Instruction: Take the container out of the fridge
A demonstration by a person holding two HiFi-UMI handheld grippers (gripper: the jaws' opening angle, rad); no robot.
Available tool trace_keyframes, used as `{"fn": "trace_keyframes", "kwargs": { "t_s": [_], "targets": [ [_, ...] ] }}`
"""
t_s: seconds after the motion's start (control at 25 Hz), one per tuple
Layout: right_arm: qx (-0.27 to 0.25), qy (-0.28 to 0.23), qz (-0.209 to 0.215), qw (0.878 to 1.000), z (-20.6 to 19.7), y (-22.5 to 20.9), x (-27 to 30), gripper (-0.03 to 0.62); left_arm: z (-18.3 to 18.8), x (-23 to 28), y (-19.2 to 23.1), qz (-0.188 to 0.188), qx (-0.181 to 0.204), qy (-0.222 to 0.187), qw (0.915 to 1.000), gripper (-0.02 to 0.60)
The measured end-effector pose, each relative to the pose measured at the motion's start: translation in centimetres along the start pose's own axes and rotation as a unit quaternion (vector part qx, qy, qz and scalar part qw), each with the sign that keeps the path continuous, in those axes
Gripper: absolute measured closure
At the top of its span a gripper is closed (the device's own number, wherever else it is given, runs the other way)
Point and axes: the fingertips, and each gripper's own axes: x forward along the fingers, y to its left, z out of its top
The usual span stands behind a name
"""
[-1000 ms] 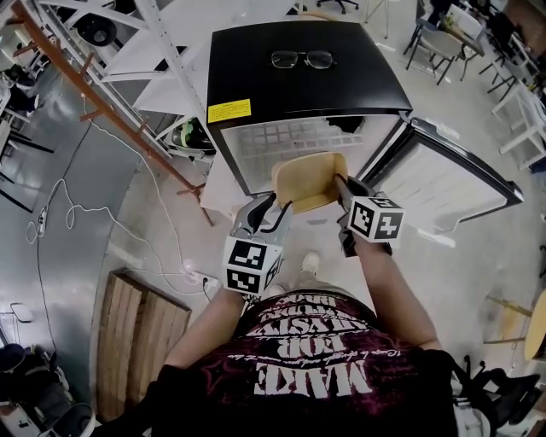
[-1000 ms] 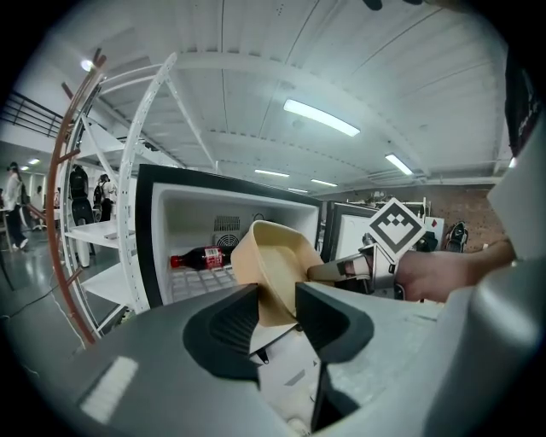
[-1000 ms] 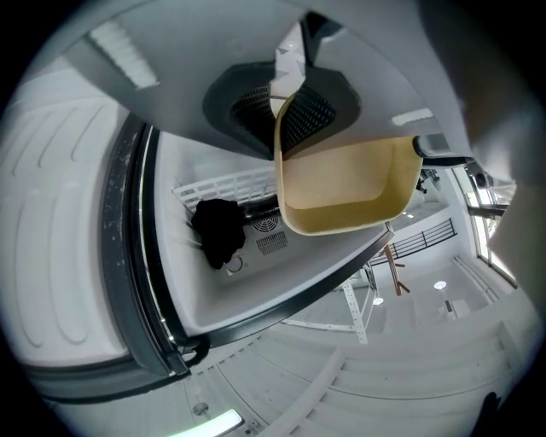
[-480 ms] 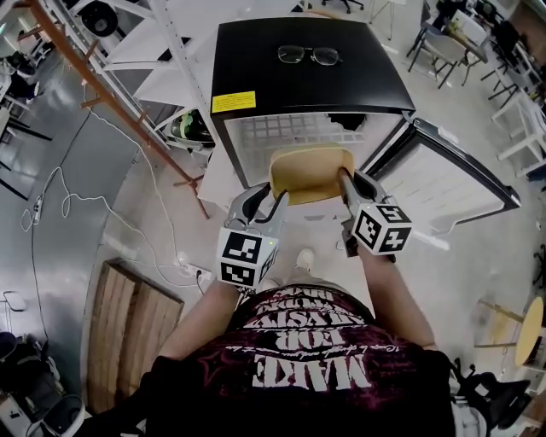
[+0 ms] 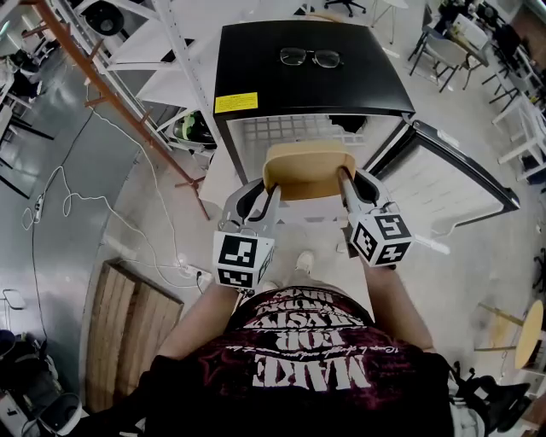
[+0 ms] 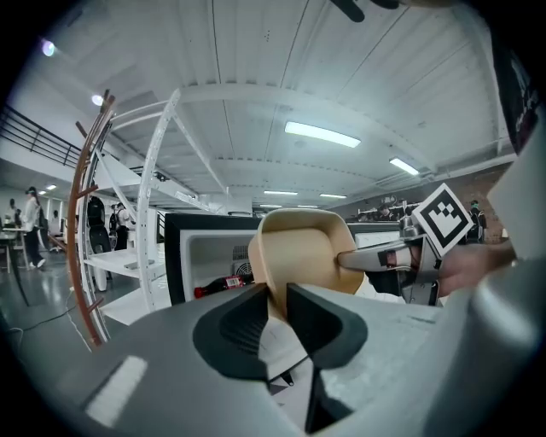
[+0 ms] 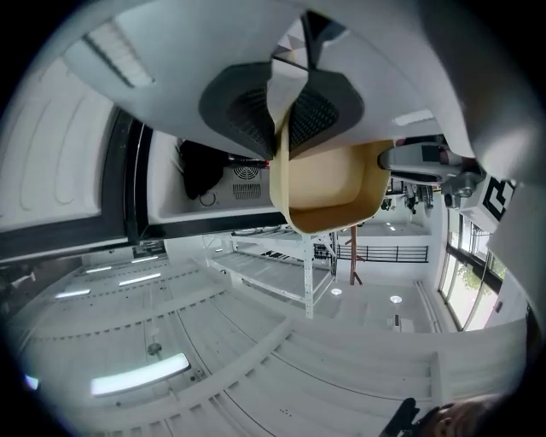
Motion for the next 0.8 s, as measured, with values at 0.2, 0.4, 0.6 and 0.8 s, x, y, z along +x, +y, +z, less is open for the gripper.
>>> {"fn": "trace_keyframes", "kwargs": {
  "t_s": [0.2, 0.4, 0.6, 0.8],
  "targets": [
    [-0.023, -0.017, 0.001, 1.000, 1.1, 0.6, -0.5, 0.530, 1.5, -0.5, 0.3, 0.012, 0.025, -0.024, 0.9993, 0.515],
    [-0.033, -0.037, 0.003, 0.999, 2.4, 0.9, -1.3, 0.523, 3.5, -1.1, 0.2, 0.012, 0.046, -0.055, 0.9974, 0.525],
    [-0.052, -0.061, 0.009, 0.997, 4.5, 1.2, -2.1, 0.522, 5.2, -1.7, 0.1, 0.006, 0.053, -0.076, 0.9957, 0.526],
    [-0.061, -0.077, 0.013, 0.995, 5.9, 1.5, -2.6, 0.522, 6.5, -2.3, -0.1, 0.003, 0.060, -0.089, 0.9942, 0.525]
  ]
}}
